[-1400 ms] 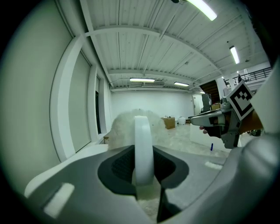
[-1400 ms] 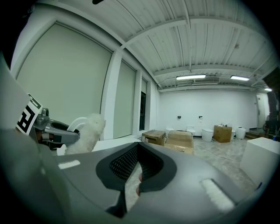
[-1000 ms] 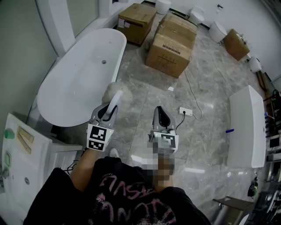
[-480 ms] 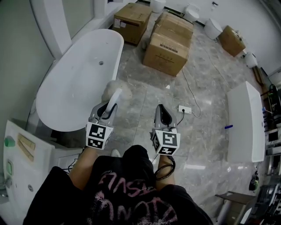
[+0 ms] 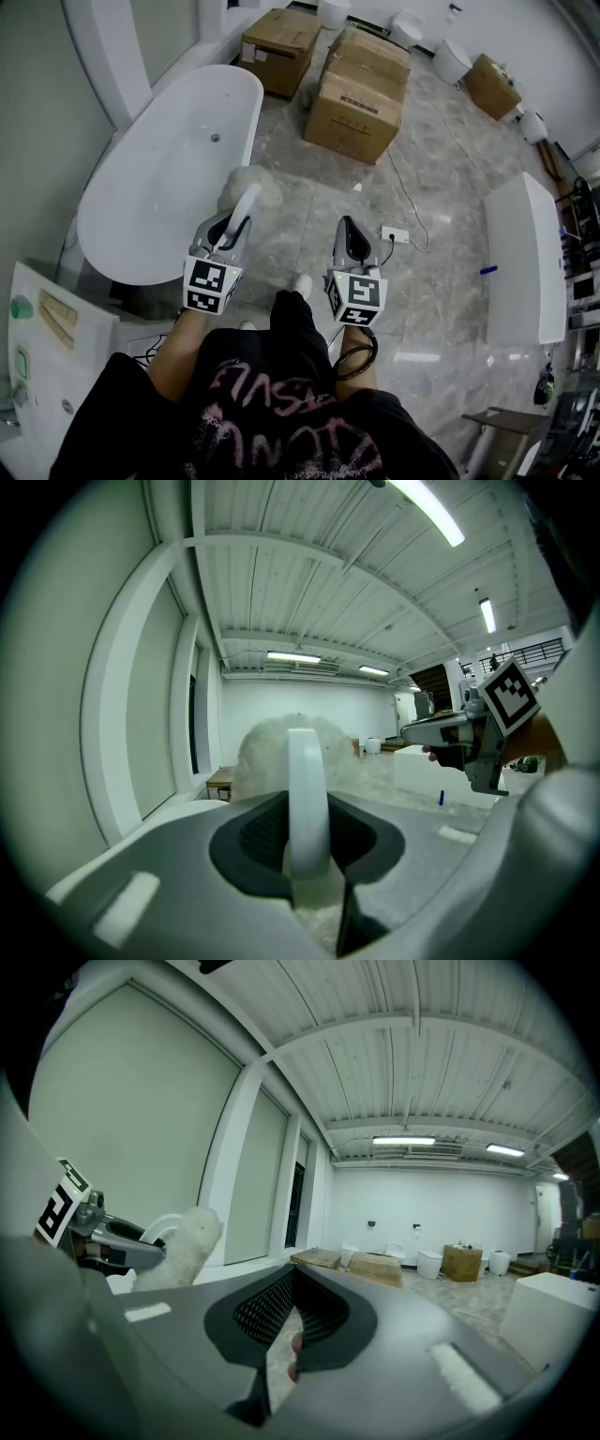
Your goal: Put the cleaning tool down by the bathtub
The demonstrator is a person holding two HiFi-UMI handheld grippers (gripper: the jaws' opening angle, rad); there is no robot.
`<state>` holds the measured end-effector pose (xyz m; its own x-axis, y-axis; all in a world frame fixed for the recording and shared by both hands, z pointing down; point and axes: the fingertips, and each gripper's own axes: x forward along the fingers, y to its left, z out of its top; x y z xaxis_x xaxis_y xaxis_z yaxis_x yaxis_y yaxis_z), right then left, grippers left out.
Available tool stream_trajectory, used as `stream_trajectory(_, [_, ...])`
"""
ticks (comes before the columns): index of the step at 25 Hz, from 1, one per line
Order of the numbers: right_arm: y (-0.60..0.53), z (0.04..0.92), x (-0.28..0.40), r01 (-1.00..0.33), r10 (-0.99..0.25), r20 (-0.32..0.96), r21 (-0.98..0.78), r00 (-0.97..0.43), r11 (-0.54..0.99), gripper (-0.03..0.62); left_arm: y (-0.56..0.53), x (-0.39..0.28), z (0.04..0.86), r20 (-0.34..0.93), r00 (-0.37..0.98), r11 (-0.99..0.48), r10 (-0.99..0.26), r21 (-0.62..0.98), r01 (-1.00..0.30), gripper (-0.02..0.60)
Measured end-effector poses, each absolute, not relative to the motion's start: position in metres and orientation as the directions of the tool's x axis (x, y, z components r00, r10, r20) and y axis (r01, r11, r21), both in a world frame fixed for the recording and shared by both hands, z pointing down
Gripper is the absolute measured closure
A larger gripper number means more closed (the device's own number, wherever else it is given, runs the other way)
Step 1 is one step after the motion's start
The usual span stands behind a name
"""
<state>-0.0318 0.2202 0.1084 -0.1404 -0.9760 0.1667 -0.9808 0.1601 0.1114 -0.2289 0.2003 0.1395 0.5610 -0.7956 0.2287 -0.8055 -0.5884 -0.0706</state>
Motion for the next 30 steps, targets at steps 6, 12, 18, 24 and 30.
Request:
stream_trajectory(6, [0.205,0.112,-0.033,-0.975,-0.974,0.155,0.118,-0.167,0.186,0.57,0.189,-0.227,0.148,0.241,0.554,-0.586,-0.797,-0.085,-0.806,0.499])
stream_trajectory(12, [0.183,0.119,-0.026,-0.974,-0.969,0.159,0.097,-0.188,0.205,0.571,0.171,-0.219,0.152,0.256,0.54,-0.576,-0.802,-0.091,-0.812,0.499])
stream_trajectory(18, [0.16,0.131,-0.003,-0.977,-0.968,0.168,0.072,-0.186,0.2,0.569,0.15,-0.201,0.161,0.274,0.532,-0.574,-0.801,-0.101,-0.812,0.499])
stream_trajectory(24, [0.13,0.149,0.015,-0.977,-0.959,0.207,0.052,-0.191,0.206,0.569,0.121,-0.18,0.175,0.309,0.531,-0.583,-0.789,-0.105,-0.805,0.499])
stream_trajectory(30, [0.094,0.169,0.035,-0.977,-0.948,0.246,0.025,-0.2,0.213,0.571,0.088,-0.158,0.194,0.358,0.525,-0.583,-0.772,-0.073,-0.809,0.499])
